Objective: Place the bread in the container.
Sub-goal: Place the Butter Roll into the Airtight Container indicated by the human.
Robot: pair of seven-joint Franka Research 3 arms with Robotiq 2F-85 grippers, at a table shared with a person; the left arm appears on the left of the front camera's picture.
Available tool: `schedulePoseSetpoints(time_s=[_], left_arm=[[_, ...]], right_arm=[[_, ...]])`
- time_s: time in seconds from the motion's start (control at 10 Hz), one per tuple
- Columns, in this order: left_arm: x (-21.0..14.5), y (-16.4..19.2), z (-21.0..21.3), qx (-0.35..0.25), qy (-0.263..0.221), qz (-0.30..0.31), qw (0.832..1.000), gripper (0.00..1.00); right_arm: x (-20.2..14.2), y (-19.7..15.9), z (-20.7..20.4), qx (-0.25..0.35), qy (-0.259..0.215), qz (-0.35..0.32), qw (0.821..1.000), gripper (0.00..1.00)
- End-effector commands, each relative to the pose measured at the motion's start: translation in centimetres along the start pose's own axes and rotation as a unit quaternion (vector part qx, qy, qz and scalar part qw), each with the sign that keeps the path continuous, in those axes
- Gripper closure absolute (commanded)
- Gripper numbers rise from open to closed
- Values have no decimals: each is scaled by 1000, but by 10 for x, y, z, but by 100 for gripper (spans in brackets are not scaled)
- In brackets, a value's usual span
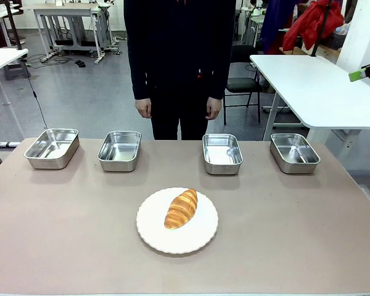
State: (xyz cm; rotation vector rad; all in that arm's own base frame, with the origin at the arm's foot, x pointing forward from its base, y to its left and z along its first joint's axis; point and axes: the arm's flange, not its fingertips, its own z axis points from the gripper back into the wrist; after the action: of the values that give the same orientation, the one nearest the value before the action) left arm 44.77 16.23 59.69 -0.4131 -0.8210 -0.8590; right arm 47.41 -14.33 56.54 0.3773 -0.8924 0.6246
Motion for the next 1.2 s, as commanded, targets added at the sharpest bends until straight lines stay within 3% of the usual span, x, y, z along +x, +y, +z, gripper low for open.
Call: schedulePoseSetpoints(time_s=[0.0, 1.1], left_arm=[[1, -1, 0, -2, -1, -3, 1000, 0], [1, -1, 0, -2, -1, -3, 1000, 0]], right_arm=[[1, 1, 0, 1, -4, 1, 1000, 0], [1, 1, 0, 1, -4, 1, 1000, 0]])
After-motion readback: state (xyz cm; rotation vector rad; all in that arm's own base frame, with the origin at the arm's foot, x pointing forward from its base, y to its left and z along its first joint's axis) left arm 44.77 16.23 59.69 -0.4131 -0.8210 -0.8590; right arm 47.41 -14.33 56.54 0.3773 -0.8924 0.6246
